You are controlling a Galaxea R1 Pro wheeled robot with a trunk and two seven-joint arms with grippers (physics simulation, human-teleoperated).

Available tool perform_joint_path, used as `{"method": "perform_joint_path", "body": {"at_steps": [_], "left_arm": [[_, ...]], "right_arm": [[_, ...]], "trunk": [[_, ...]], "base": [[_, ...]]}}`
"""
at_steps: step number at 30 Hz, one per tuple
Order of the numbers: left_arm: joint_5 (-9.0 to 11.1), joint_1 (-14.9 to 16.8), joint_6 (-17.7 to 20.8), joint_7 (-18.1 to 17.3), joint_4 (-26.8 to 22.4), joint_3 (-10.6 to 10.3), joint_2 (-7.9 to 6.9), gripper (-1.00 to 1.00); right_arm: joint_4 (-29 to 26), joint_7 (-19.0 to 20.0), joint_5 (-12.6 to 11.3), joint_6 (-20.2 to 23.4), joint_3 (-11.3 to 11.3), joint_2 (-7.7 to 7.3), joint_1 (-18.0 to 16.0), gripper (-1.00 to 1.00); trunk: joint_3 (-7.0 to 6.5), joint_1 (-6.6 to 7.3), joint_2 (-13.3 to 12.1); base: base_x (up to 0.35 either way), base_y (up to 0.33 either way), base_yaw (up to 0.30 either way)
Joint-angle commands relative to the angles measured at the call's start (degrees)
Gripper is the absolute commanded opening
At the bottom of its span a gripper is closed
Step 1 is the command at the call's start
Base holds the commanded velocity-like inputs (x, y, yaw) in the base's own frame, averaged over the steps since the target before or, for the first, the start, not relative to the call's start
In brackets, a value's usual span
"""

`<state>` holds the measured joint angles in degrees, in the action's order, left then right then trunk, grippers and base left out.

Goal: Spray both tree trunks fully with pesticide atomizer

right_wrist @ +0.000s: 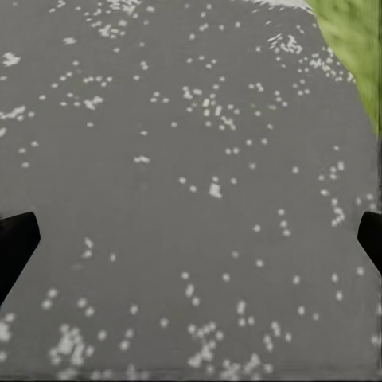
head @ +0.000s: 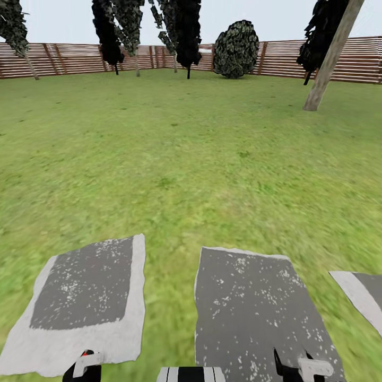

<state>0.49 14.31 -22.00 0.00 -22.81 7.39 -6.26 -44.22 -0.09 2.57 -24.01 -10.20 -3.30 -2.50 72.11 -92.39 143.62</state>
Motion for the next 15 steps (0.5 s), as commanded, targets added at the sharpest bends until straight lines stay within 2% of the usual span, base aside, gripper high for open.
{"method": "perform_joint_path", "body": {"at_steps": [1,15], "left_arm": [[0.0,-0.06,-0.02,0.03,0.08,-0.03,0.07,-1.0],[-0.14,-0.16,-0.02,0.09,0.49,-0.01,0.1,-1.0]], "right_arm": [[0.7,0.0,-0.01,-0.03,0.03,0.02,0.01,1.0],[2.69,-0.11,-0.1,-0.08,0.09,0.15,0.04,1.0]], "trunk": [[-0.3,0.02,-0.02],[-4.32,0.38,-0.2]], "base": [[0.0,0.0,-0.232],[0.0,0.0,-0.232]]}}
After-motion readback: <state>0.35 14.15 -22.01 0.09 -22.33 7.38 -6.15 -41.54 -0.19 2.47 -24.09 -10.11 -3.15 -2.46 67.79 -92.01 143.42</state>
